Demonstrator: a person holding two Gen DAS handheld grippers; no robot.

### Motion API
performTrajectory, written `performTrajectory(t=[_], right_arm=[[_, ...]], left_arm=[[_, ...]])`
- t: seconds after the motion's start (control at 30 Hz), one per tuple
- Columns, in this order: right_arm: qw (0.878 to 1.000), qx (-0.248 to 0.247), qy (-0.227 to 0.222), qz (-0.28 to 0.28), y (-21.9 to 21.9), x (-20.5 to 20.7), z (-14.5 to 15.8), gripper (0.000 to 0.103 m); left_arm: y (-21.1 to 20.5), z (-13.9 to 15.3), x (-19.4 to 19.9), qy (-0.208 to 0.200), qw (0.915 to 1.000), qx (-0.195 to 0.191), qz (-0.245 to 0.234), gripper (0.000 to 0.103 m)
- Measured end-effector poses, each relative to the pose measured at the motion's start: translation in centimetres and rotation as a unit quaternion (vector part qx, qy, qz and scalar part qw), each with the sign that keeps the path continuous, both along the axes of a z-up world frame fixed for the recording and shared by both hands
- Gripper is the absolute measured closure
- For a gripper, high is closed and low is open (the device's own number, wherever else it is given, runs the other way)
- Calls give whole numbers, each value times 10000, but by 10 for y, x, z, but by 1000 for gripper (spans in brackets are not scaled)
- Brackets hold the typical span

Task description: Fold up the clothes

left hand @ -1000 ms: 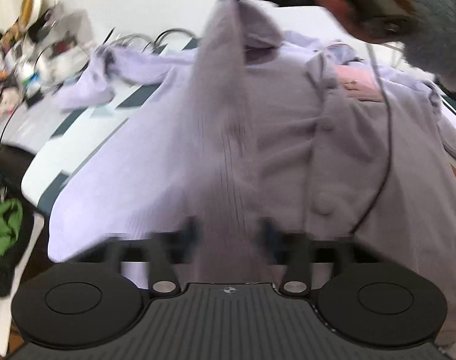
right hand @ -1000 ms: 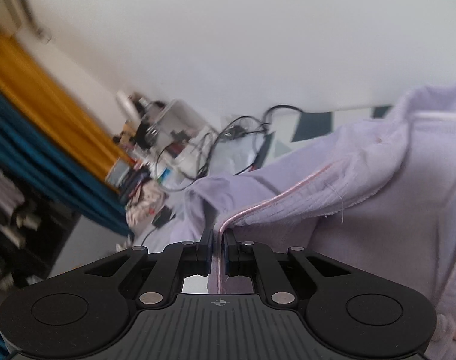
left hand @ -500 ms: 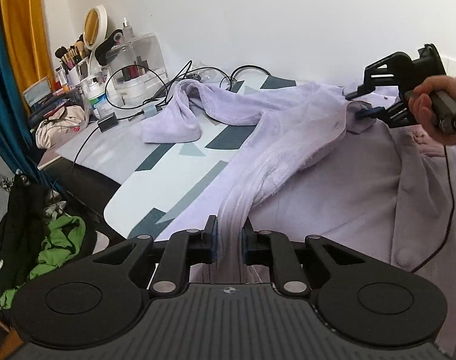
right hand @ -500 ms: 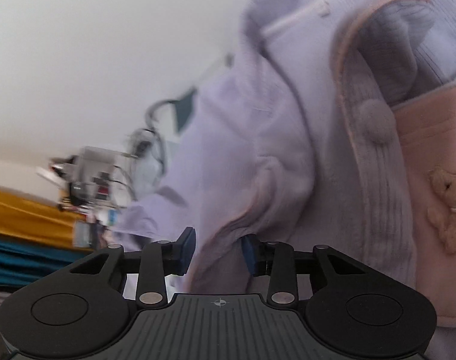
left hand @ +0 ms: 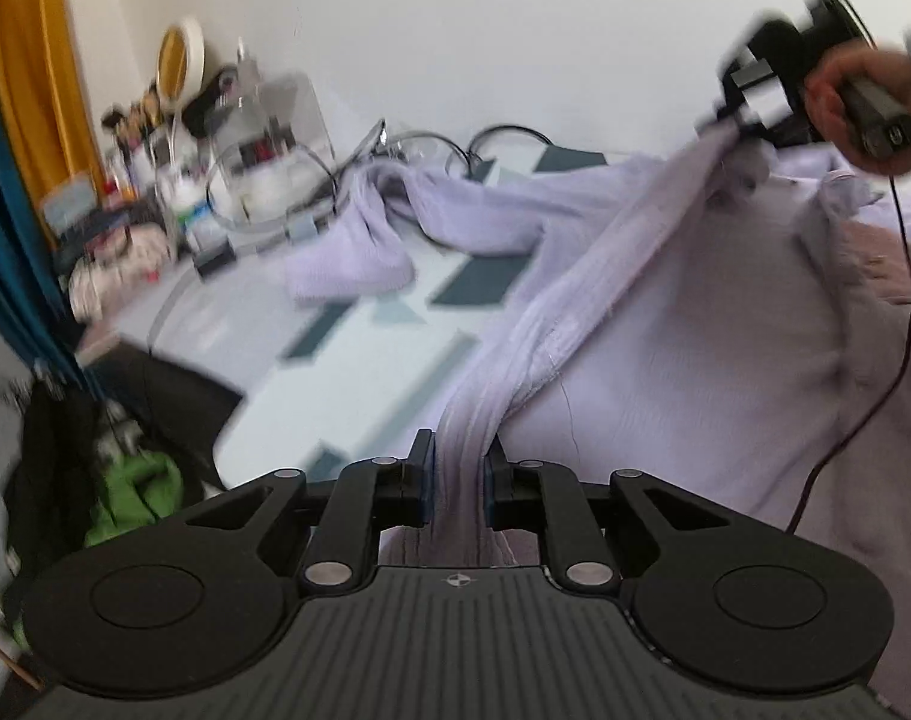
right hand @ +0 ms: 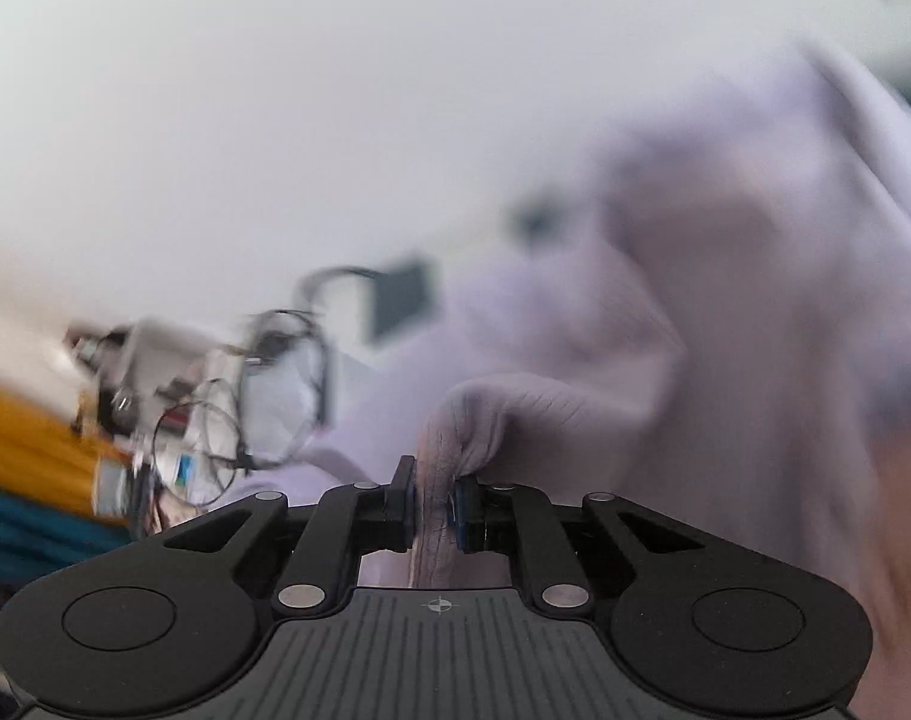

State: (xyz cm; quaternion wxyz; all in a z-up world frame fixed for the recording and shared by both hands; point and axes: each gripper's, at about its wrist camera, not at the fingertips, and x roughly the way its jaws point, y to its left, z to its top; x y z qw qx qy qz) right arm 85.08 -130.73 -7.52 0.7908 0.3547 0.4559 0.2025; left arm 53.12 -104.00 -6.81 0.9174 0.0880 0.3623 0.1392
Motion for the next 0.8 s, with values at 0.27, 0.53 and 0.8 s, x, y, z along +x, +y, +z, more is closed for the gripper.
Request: performTrajectory(t=[0.27, 0.53, 0.8], right_arm=[[9962, -577, -167, 635, 68, 54, 2, 44], [9981, -23, 193, 580, -29, 15, 16, 35], [9967, -729, 236, 262, -117, -37, 19, 45]], left_arm=[[39, -20, 34, 371, 9976, -136, 573, 24], [43, -3, -81, 41, 9552, -2957, 138, 23], [-24, -54, -125, 527, 9214, -3846, -211, 23]])
